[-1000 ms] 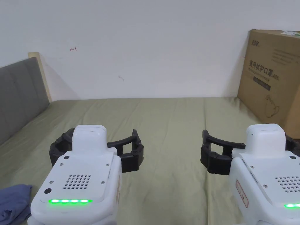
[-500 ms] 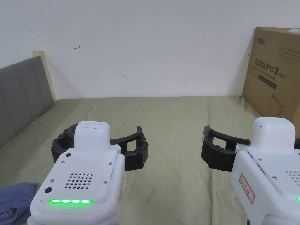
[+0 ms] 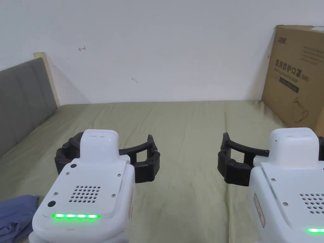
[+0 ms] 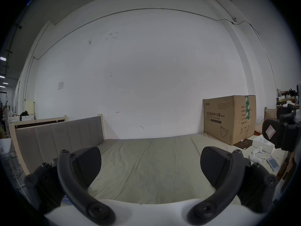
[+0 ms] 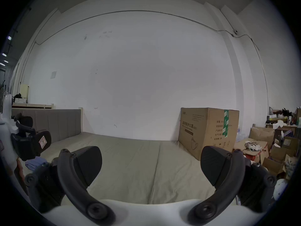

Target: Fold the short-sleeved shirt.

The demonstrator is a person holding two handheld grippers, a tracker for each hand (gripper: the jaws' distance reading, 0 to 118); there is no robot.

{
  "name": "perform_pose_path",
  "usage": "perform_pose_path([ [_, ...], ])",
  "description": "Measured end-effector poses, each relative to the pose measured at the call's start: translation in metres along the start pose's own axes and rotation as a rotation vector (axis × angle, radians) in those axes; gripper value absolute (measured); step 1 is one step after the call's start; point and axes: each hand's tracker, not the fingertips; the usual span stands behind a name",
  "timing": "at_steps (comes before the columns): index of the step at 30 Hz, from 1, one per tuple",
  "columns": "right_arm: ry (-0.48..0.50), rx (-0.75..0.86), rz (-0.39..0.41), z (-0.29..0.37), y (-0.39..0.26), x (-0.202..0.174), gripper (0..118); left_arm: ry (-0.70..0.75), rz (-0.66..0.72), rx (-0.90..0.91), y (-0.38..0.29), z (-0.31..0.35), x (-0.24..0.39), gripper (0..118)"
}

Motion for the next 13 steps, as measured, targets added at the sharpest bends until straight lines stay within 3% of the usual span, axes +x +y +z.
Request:
perform_pose_path([
  [13, -0.013, -0.048, 0.008, -0.0025, -0.0015, 0.0005, 118, 0.001, 0.005, -0.003, -0.0011, 0.0001, 0.0003, 118],
])
